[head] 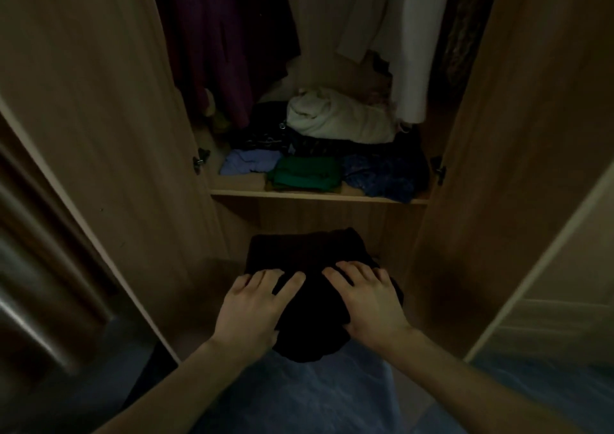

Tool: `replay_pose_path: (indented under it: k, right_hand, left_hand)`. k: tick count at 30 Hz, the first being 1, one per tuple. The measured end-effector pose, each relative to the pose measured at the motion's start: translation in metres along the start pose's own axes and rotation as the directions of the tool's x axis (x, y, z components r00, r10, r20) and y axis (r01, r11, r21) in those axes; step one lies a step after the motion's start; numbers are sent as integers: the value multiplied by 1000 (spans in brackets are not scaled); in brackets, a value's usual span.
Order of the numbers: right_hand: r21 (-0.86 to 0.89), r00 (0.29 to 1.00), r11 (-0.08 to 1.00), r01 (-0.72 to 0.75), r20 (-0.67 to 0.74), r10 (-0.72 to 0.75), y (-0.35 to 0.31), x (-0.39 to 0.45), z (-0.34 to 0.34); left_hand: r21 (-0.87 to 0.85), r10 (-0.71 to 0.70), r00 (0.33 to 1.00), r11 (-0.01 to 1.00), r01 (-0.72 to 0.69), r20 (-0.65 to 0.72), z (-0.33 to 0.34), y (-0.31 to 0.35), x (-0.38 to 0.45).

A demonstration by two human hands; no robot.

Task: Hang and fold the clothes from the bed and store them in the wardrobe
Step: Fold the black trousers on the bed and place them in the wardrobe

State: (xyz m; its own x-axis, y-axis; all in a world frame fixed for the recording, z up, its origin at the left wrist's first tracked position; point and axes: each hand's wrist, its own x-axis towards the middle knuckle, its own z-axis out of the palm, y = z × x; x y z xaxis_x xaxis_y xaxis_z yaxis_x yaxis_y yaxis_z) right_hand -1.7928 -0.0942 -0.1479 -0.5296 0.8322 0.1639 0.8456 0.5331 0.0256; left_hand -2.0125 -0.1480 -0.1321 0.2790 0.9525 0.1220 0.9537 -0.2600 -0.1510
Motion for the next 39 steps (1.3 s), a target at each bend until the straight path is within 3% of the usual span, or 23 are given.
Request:
replay_pose_path:
  k: [11,28,32,39]
  right_hand:
    - [30,993,995,93,76,-95,2,114,60]
    - [-21,932,992,-121,341,121,4,273,170]
    - [-35,946,997,-69,314,76,27,312,258]
    - [-56,976,998,-22,215,34,59,391,463]
  left_hand:
    - [-30,-84,993,996,87,77,53,-71,59]
    - [-262,63,973,965,-2,223,221,-191,200]
    - [-246,61,982,969,-15,181,305,-200,241]
    - [-167,4,999,986,3,41,511,-221,309]
